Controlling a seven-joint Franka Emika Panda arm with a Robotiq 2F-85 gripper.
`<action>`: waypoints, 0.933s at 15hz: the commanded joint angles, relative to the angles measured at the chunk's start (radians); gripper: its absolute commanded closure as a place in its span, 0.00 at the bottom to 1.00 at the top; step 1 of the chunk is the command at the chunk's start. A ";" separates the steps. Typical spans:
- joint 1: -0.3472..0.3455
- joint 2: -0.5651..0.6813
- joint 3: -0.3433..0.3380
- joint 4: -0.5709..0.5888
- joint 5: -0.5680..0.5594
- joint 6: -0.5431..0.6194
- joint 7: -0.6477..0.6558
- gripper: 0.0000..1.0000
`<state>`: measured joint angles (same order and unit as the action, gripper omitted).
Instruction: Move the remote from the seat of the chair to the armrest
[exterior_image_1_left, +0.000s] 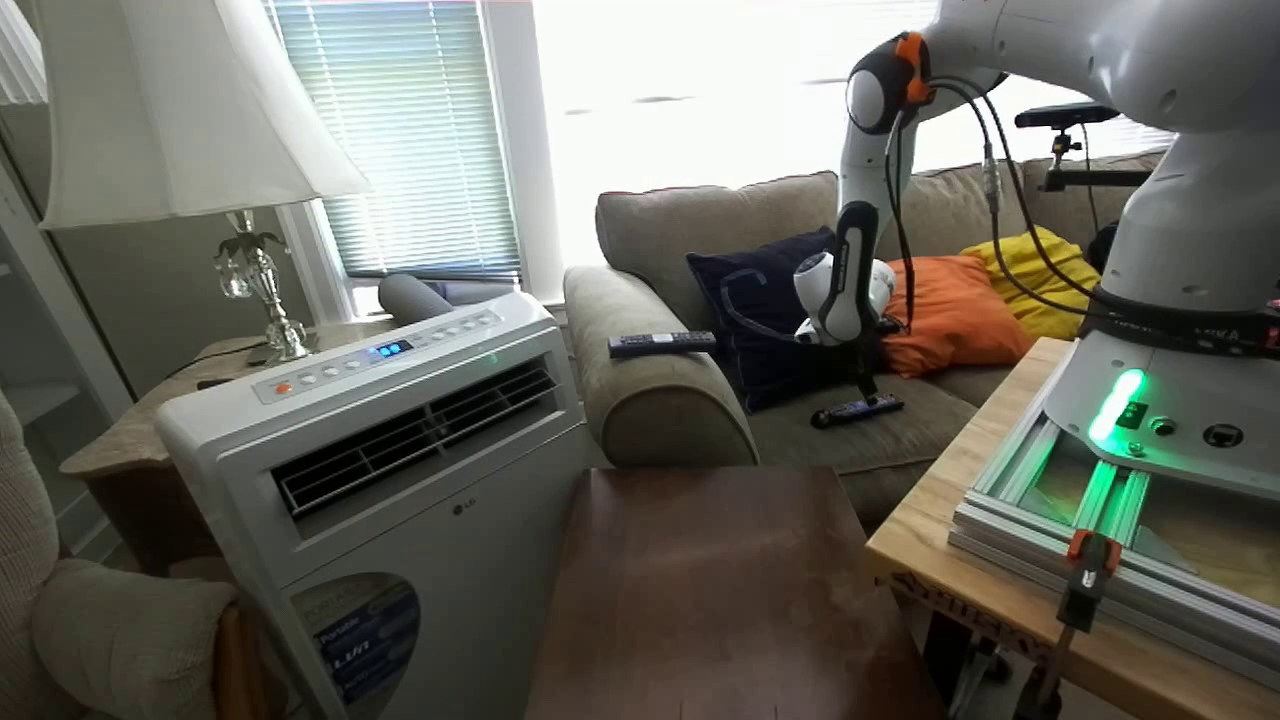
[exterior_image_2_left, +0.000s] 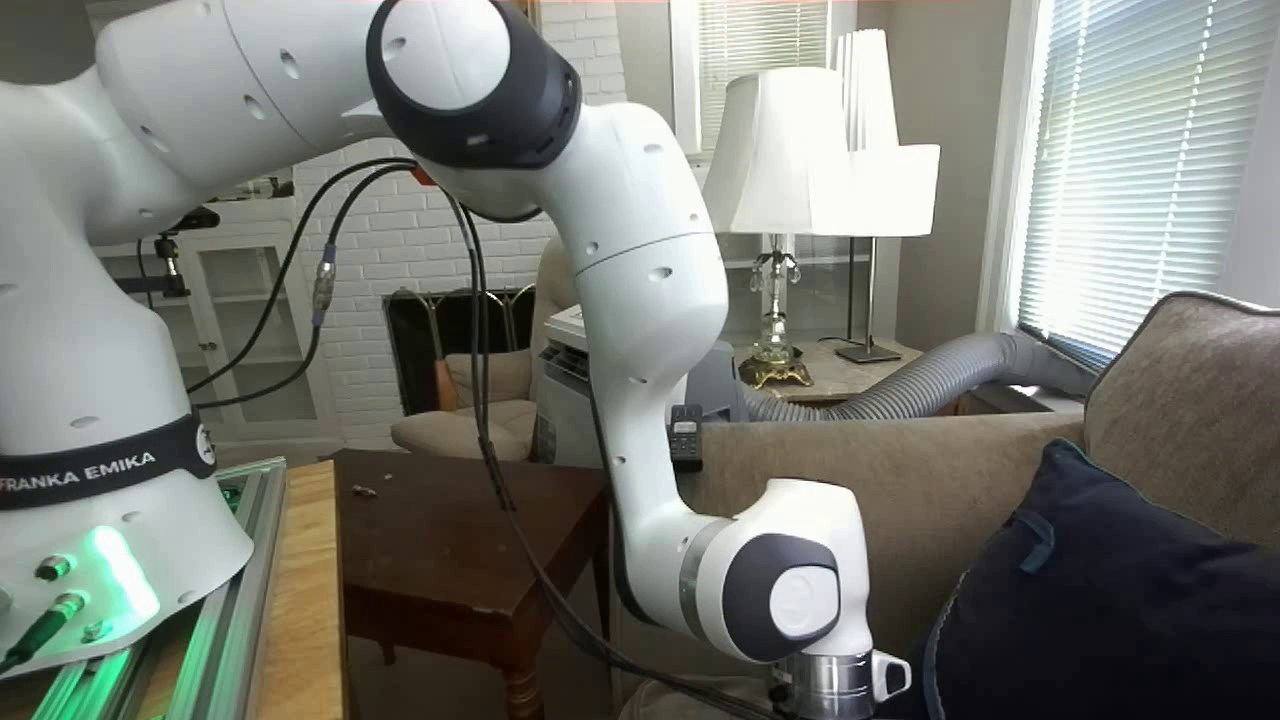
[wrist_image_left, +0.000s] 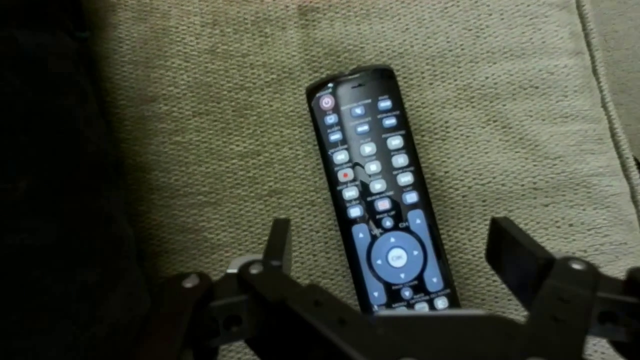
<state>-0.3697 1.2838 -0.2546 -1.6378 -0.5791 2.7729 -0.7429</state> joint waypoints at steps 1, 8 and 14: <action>0.014 0.062 -0.002 0.045 0.022 0.002 0.015 0.00; 0.004 0.076 0.035 0.023 0.031 0.040 0.006 0.00; 0.000 0.074 0.059 0.020 0.074 0.055 0.001 0.25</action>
<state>-0.3626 1.3449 -0.2037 -1.6291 -0.5403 2.8057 -0.7372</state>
